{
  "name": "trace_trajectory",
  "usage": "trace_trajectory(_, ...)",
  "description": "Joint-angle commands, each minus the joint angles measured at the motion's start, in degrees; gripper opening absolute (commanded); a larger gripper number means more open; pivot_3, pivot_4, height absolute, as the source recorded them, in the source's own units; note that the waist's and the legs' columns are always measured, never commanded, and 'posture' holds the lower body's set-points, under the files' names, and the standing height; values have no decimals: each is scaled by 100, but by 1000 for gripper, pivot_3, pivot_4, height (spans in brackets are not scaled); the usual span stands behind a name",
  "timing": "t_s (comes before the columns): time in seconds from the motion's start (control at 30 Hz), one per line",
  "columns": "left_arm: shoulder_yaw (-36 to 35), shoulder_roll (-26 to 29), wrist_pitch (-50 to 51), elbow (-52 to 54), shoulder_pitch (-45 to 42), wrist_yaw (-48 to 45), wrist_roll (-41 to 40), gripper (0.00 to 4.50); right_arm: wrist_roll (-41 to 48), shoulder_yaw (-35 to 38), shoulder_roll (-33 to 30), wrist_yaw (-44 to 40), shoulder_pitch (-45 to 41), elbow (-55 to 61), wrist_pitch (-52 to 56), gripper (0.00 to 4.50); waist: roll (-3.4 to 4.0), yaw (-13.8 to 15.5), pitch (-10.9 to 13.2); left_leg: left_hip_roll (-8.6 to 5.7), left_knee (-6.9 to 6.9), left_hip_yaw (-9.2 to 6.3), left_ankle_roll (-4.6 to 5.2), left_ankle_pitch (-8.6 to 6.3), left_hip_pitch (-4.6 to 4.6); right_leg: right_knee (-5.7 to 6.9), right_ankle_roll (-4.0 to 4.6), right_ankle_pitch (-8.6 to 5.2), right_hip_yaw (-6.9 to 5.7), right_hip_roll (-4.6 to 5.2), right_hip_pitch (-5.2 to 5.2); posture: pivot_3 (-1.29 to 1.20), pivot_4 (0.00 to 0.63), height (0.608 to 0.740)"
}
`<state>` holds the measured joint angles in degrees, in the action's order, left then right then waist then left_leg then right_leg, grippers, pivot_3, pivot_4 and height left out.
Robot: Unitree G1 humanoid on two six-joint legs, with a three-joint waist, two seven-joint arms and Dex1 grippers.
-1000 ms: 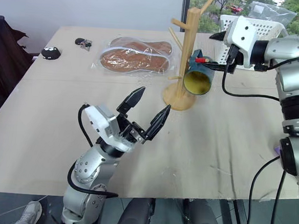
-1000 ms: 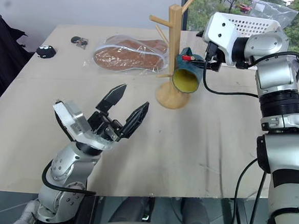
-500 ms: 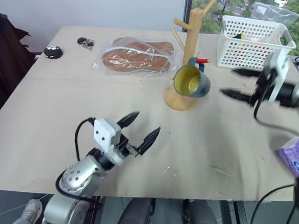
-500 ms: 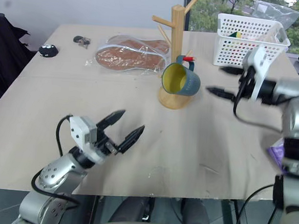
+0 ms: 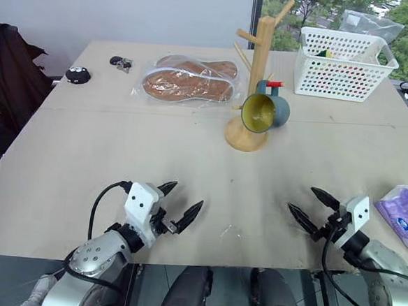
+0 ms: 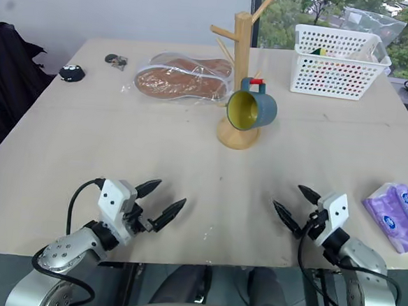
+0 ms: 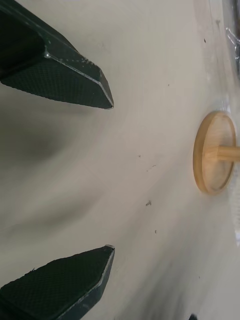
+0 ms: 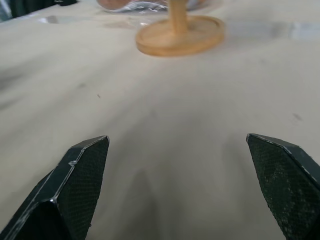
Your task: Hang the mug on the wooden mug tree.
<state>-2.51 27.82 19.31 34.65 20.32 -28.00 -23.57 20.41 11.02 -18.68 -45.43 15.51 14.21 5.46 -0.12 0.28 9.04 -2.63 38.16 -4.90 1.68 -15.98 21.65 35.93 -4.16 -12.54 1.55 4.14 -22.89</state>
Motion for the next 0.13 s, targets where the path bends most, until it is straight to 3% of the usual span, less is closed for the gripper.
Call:
trace_trajectory(0.03, -144, 46, -205, -79, -41, -134, 87, 4500, -73, -3, -2, 52, 191, 5, -474, 4447, 0, -13, 0, 1, -1, 1, -1, 0, 0, 0, -6, 3, 0, -1, 0, 0, 150, 740)
trace_trajectory(0.13, -85, 36, -285, -150, -33, -188, 204, 4500, -97, -45, -24, 129, 248, -24, -584, 4447, 0, -26, 0, 1, -1, 2, -1, 0, 2, -4, -5, 3, 1, 1, 0, 0, 150, 740)
